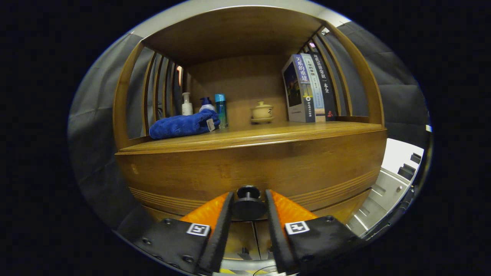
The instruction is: Pull open the drawer, take out the items inside it, and place them on the countertop above the cabinet.
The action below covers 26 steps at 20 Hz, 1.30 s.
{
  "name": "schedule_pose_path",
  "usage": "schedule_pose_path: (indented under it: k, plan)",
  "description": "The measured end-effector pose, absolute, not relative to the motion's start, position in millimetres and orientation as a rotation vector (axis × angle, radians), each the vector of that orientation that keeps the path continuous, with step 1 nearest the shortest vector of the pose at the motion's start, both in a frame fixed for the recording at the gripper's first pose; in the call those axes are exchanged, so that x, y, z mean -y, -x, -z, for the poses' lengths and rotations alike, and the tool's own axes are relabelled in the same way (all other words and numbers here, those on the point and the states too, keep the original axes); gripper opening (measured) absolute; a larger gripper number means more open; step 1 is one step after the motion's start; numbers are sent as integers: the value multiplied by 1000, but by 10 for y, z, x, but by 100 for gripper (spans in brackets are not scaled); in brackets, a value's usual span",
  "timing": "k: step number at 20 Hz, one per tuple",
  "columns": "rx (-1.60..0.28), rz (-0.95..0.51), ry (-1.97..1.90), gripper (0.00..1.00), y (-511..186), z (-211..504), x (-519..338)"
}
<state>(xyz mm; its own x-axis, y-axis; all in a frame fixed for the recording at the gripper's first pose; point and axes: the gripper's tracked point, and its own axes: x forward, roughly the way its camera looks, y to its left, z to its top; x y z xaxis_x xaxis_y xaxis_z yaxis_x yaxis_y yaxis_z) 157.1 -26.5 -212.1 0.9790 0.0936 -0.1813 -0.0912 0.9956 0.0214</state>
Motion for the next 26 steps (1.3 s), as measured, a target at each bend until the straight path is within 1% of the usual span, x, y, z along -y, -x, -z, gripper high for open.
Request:
schedule_pose_path:
  k: [6, 8, 13, 26]
  plan:
    - [-192, -123, 16, 40, -1537, 2174, 272]
    - [-219, -115, -2, 40, -1536, 2165, 250]
    - [-209, -85, 26, 40, -1379, 2155, 282]
    - [-222, -55, 6, 39, -314, 2188, 384]
